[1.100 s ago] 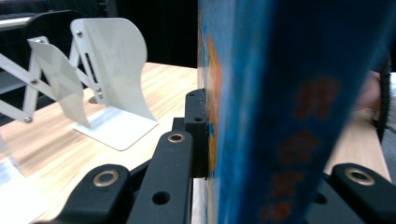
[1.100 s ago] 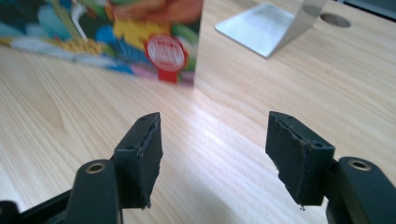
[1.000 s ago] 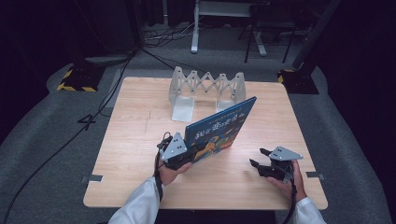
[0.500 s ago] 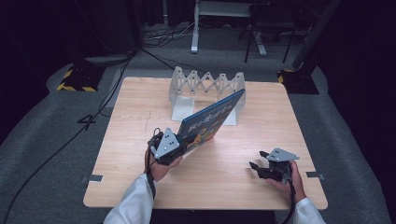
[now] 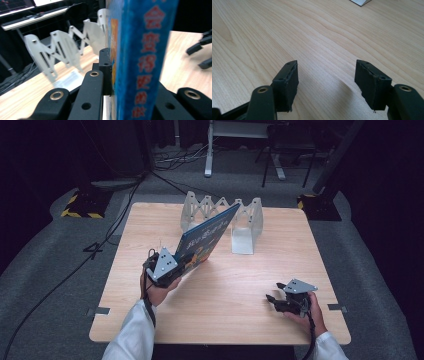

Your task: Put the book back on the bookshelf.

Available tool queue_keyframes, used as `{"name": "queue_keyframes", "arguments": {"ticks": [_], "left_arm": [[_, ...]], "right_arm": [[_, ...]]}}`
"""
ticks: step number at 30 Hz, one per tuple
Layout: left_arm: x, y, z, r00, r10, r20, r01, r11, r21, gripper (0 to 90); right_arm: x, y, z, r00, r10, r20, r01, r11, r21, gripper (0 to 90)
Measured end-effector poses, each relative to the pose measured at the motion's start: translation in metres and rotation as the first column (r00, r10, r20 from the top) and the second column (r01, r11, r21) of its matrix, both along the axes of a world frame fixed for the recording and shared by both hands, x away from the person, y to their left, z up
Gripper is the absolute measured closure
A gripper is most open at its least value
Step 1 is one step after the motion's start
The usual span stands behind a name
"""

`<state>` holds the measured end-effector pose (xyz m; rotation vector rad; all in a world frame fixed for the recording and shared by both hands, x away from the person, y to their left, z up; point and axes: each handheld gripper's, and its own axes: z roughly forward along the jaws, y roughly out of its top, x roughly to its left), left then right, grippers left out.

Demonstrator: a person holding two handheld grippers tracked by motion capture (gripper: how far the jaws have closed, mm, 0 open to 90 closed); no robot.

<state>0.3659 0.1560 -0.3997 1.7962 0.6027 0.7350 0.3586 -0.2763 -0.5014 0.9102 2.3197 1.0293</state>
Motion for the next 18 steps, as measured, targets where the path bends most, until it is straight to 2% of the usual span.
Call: {"name": "queue_keyframes", "arguments": {"ticks": [7,13,18], "left_arm": [[0.01,0.006,0.005,0.9984,0.053,0.019,-0.053,0.9985,0.011,83.0],[0.026,0.012,0.008,0.995,0.098,0.018,-0.098,0.9951,-0.007,83.0],[0.043,0.01,0.006,0.9905,0.137,0.014,-0.136,0.9897,-0.044,83.0]], "right_arm": [[0.0,0.001,-0.001,1.0,0.003,-0.002,-0.003,1.0,-0.007,36.4],[0.0,0.0,-0.001,1.0,0.006,-0.004,-0.006,1.0,-0.002,36.3],[0.0,0.001,-0.001,0.9999,0.012,-0.002,-0.012,1.0,-0.011,36.3]]}}
